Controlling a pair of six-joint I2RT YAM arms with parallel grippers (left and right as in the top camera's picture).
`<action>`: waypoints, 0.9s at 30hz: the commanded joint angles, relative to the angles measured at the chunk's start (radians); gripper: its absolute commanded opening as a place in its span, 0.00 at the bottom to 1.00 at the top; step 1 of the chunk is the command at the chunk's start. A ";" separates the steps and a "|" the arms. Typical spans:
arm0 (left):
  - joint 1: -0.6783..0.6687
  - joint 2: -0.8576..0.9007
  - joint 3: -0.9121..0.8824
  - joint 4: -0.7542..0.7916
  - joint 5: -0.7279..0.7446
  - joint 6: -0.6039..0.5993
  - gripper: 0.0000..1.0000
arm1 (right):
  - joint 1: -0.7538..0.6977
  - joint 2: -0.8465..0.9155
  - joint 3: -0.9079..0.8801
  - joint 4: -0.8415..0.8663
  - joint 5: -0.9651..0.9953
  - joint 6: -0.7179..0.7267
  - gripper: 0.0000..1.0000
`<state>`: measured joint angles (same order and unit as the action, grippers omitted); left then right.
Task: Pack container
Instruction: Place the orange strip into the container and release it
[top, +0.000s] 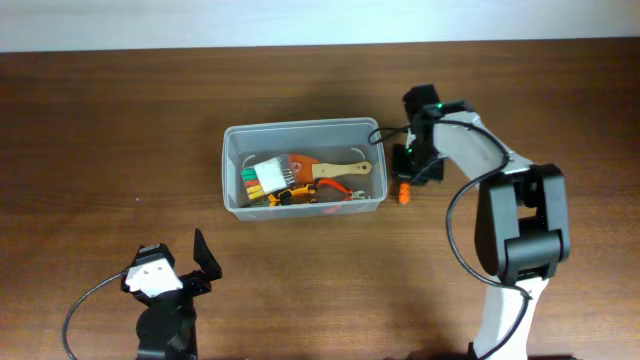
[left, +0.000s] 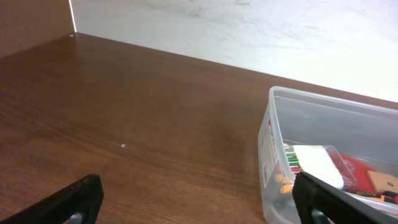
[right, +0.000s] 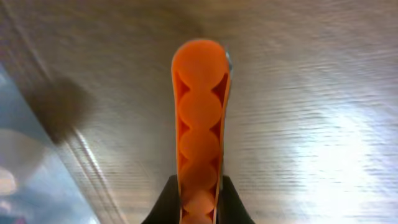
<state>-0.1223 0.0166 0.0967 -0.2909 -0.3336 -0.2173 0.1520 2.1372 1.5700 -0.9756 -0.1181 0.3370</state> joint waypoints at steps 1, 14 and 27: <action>-0.004 -0.005 -0.004 -0.001 -0.003 0.009 0.99 | -0.050 -0.060 0.163 -0.067 -0.008 0.001 0.04; -0.004 -0.005 -0.004 -0.001 -0.004 0.009 0.99 | 0.202 -0.128 0.523 -0.266 -0.166 -0.550 0.04; -0.004 -0.005 -0.004 -0.001 -0.004 0.009 0.99 | 0.382 -0.024 0.385 -0.246 -0.037 -1.231 0.04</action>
<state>-0.1223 0.0166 0.0967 -0.2909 -0.3336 -0.2173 0.5385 2.0785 1.9759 -1.2316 -0.2028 -0.7212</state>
